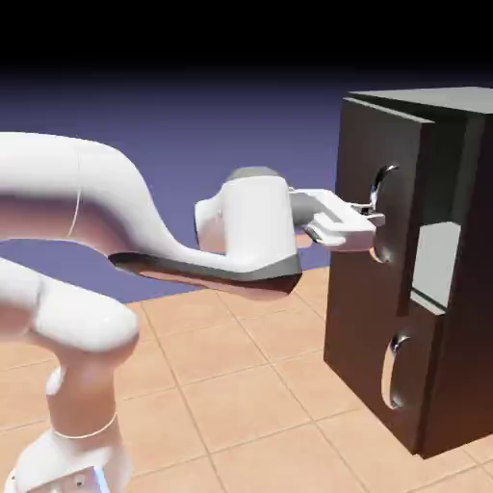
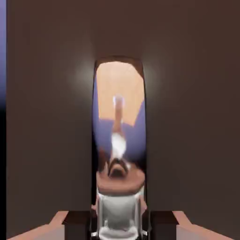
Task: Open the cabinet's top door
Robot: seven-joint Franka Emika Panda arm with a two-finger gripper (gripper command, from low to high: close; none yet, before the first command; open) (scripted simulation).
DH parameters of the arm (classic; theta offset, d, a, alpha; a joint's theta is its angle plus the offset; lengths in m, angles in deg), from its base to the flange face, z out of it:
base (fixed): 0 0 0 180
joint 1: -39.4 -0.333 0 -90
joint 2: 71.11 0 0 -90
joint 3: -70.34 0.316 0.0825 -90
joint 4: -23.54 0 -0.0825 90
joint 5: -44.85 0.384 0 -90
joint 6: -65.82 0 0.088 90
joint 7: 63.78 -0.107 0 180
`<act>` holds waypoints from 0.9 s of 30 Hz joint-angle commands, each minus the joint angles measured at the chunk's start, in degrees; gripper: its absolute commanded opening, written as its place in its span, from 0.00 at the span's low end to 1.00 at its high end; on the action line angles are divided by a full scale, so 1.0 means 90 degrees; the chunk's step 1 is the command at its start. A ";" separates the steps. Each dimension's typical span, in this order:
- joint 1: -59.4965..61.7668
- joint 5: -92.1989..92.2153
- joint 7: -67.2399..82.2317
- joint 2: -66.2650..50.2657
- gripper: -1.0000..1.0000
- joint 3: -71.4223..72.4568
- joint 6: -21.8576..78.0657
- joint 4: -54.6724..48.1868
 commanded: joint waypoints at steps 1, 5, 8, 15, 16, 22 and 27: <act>0.0190 0.0262 0.0100 0.0061 0.00 0.0231 0.0157 0.0178; 0.0795 0.1361 0.0508 0.0365 0.00 0.1143 0.0833 0.0825; 0.1071 0.2192 0.0779 0.0608 0.00 0.1796 0.1357 0.1220; 0.1221 0.4129 0.1229 0.1020 0.00 0.3286 0.2678 0.1819; 0.1199 0.4406 0.1267 0.1045 0.00 0.3502 0.2880 0.1866; 0.0954 0.6067 0.1345 0.0920 0.00 0.4824 0.4178 0.1918; 0.0757 0.7451 0.1206 0.0374 0.00 0.5962 0.5384 0.1610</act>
